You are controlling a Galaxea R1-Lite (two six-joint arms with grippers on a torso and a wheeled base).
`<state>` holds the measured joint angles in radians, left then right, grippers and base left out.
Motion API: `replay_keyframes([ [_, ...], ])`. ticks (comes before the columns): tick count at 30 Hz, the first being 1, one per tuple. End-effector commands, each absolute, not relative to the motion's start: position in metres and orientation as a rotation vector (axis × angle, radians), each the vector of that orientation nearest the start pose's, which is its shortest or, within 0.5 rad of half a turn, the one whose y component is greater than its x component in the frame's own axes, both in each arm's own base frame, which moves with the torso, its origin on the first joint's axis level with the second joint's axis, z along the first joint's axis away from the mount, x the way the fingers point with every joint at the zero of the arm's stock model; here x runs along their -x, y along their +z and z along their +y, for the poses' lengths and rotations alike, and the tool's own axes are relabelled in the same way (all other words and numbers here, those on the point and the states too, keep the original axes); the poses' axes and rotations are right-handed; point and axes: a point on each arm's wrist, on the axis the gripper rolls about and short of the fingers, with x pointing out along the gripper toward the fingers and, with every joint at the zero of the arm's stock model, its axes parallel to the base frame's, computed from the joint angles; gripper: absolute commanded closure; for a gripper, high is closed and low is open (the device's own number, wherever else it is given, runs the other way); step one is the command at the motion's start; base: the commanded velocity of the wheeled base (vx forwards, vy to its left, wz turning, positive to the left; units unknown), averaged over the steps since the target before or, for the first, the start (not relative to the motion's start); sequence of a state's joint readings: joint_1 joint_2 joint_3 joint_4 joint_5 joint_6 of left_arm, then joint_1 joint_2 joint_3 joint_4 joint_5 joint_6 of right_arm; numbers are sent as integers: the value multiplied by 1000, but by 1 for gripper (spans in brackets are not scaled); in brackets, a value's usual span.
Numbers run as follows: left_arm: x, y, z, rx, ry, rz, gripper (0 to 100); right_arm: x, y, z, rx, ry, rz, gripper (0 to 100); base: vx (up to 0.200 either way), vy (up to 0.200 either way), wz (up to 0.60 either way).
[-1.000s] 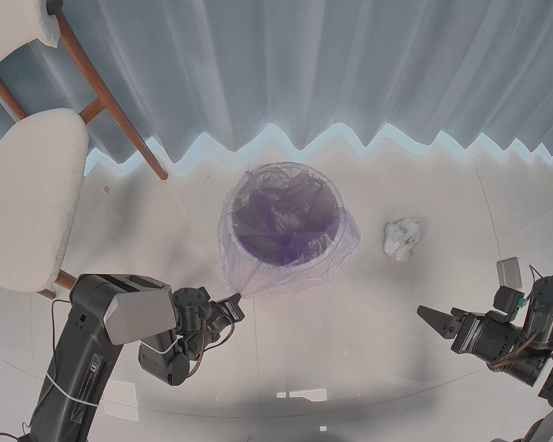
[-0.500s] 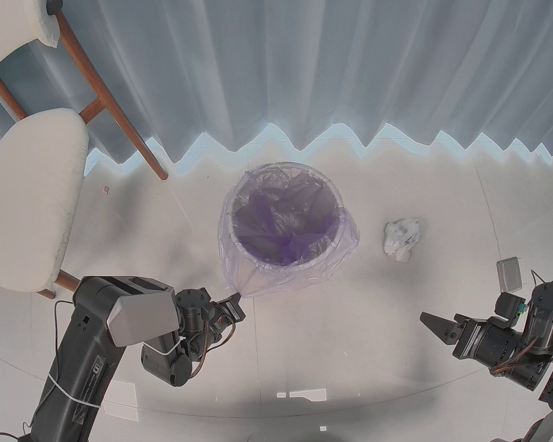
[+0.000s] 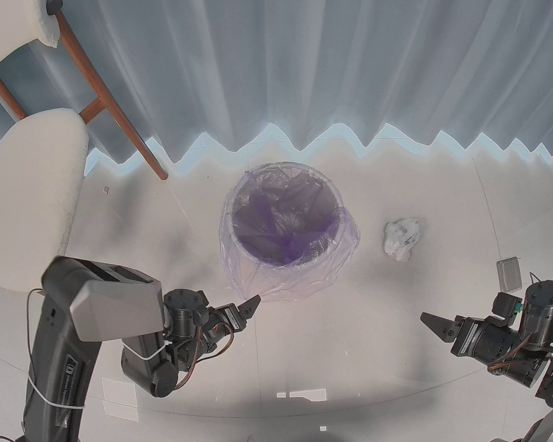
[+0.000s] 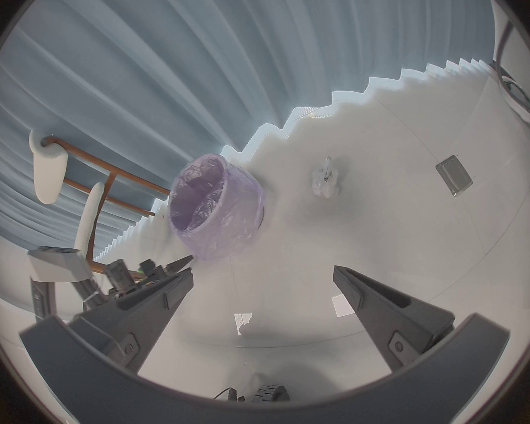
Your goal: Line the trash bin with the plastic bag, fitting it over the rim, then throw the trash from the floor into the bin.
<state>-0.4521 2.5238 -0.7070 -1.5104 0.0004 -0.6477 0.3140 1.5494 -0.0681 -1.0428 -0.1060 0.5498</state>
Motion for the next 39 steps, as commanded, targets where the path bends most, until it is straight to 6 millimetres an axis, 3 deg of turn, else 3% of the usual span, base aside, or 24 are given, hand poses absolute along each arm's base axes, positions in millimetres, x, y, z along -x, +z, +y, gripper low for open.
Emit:
replay_keyframes([
  [1, -269, 38, -156, 564, -472, 414, 0, -200, 70, 51, -444, 31, 551, 0, 0, 0, 0],
  [2, -248, 64, -146, 573, -502, 375, 0, -213, 65, 53, -450, 64, 575, 0, 0, 0, 0],
  [4, -233, 86, -135, 581, -516, 316, 0, -227, 65, 56, -452, 102, 565, 0, 0, 0, 0],
  [7, -224, 104, -127, 571, -530, 249, 0, -241, 61, 59, -447, 123, 562, 0, 0, 0, 0],
  [10, -201, 133, -108, 513, -552, 120, 0, -269, 42, 66, -425, 129, 576, 0, 0, 0, 0],
  [14, -171, 140, -100, 426, -603, 79, 0, -289, 22, 71, -393, 180, 562, 0, 0, 0, 0],
  [18, -154, 140, -90, 366, -604, 57, 0, -307, 4, 72, -346, 201, 542, 0, 0, 0, 0],
  [20, -152, 142, -87, 367, -596, 44, 0, -314, 1, 73, -330, 206, 530, 0, 0, 0, 0],
  [26, -160, 157, -74, 377, -520, -52, 0, -361, 1, 69, -332, 189, 449, 0, 0, 0, 0],
  [32, -162, 167, -63, 383, -474, -112, 0, -384, 4, 67, -336, 177, 432, 0, 0, 0, 0],
  [33, -161, 171, -59, 389, -460, -137, 0, -396, 7, 66, -340, 179, 414, 0, 0, 0, 0],
  [39, -173, 180, -41, 380, -355, -198, 0, -428, 4, 61, -333, 168, 379, 0, 0, 0, 0],
])
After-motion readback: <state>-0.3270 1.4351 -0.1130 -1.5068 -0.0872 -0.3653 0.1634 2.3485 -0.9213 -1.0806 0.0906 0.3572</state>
